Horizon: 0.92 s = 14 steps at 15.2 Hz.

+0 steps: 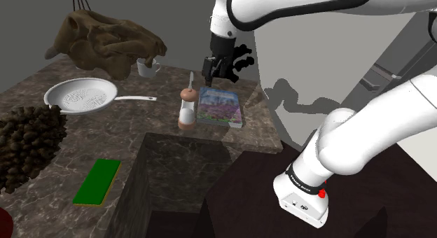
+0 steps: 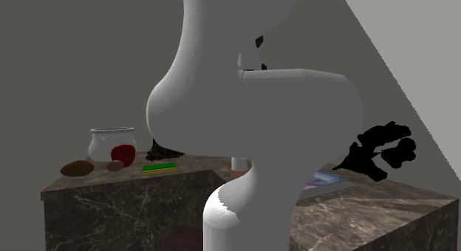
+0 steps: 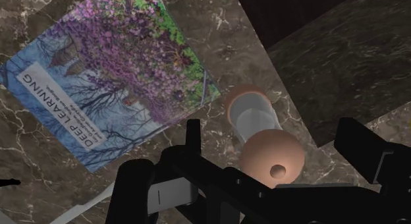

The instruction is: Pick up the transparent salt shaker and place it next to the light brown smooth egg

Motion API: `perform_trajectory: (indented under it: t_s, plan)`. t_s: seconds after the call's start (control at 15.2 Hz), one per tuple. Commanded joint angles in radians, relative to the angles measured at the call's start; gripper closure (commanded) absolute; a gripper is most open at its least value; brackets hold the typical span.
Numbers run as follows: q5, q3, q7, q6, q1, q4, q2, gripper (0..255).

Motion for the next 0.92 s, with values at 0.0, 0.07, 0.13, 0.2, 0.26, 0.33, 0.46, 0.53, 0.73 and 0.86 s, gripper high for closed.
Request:
perform_trajectory:
  t_s: [0.0,0.07,0.13,0.2,0.26,0.33,0.46,0.53,0.73,0.86]
  plan:
    - [-0.012,0.02,0.028,0.054,0.003,0.03,0.071,0]
    - [-0.02,0.029,0.043,0.077,0.004,0.047,0.105,0]
    - [-0.029,0.038,0.057,0.098,0.006,0.067,0.141,0]
    - [-0.04,0.047,0.072,0.118,0.007,0.087,0.176,0]
    - [-0.051,0.054,0.088,0.136,0.008,0.109,0.212,0]
    - [-0.064,0.062,0.104,0.154,0.01,0.133,0.248,0]
    - [-0.087,0.072,0.131,0.179,0.014,0.174,0.308,0]
    - [-0.088,0.072,0.132,0.192,0.014,0.166,0.313,0]
    - [-0.094,0.071,0.136,0.231,0.013,0.145,0.331,0]
    - [-0.098,0.07,0.138,0.257,0.012,0.132,0.344,0]
